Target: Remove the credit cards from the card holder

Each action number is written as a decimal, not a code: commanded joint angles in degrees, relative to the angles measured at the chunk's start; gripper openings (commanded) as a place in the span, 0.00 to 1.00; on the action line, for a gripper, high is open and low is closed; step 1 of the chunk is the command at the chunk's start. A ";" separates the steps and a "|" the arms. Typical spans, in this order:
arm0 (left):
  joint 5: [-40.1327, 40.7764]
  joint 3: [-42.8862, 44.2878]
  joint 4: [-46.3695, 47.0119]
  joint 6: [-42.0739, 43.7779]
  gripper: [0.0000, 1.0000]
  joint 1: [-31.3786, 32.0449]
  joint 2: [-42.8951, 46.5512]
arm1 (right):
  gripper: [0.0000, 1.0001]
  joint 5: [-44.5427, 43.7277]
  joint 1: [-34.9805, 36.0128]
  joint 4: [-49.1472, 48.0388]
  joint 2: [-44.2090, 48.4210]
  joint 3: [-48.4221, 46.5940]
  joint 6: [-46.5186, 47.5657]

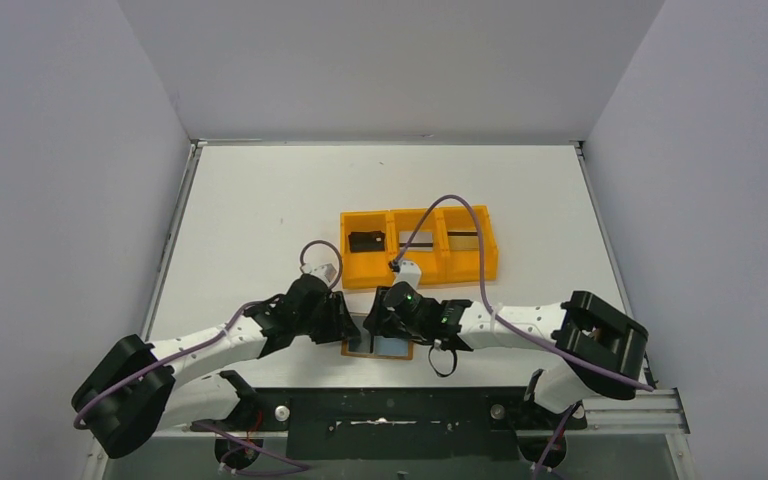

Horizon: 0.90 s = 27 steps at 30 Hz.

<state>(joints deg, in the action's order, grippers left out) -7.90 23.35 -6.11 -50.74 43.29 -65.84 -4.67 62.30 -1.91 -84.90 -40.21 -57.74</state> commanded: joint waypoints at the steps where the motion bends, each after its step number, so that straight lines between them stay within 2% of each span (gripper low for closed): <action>1: 3.49 1.68 1.97 -0.84 0.38 0.39 -0.37 | 0.27 1.78 -0.65 -4.05 -2.06 -0.80 -0.01; 4: 2.91 1.43 1.52 -0.54 0.37 0.45 -1.28 | 0.27 1.93 -0.91 -2.54 -3.33 -1.95 -0.59; 7: 2.92 1.23 1.04 0.13 0.34 0.76 -1.87 | 0.22 -0.12 -1.45 2.84 -4.98 -3.60 -3.22; 14: 1.62 1.08 0.97 2.19 0.30 1.10 -1.31 | 0.22 -3.53 -1.20 8.79 -6.49 -5.41 -5.50; 20: -0.32 1.08 2.04 2.33 0.28 1.71 -3.83 | 0.20 0.53 -2.88 3.94 -7.18 -3.74 -4.93; 27: 1.17 1.10 0.27 2.11 0.15 2.54 -4.91 | 0.03 3.92 -4.39 -3.35 -4.36 0.39 -5.72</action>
<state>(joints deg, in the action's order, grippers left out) -7.05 23.44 -5.08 -49.32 45.06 -69.56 -2.63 58.81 0.78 -91.59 -41.78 -62.50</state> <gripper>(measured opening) 0.186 0.062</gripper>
